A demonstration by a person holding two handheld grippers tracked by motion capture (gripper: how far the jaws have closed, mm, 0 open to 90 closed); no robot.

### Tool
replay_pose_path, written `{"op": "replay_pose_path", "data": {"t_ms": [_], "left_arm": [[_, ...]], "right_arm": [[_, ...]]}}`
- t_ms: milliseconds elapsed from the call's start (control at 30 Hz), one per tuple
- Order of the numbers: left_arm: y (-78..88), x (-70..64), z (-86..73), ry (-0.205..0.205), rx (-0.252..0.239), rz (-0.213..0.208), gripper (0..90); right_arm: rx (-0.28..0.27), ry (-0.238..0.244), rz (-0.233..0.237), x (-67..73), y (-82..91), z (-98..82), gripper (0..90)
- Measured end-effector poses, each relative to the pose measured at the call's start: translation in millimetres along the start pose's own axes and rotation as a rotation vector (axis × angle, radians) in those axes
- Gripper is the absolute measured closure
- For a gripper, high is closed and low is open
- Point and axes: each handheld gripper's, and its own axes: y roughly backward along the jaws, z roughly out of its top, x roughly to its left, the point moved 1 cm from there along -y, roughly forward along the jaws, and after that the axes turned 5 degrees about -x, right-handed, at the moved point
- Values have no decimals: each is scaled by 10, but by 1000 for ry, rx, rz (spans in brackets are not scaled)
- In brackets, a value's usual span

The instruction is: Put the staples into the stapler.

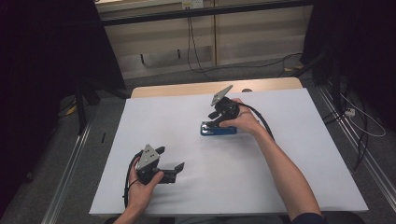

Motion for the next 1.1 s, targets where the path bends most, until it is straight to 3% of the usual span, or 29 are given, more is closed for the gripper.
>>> {"op": "replay_pose_path", "data": {"t_ms": [233,500,733,800,1100], "left_arm": [[-8,6,-5,8,3,7,55],[-9,15,-5,16,3,12,55],[-10,18,-6,17,4,13,55],[-11,20,-7,17,4,13,55],[-12,31,-7,23,3,17,55]], "right_arm": [[-45,-68,-52,16,58,-55,327],[-69,-99,-112,63,122,-87,194],[-109,-140,-162,99,186,-122,143],[-113,-146,-195,101,209,-140,137],[-170,-236,-266,101,334,-220,78]]}}
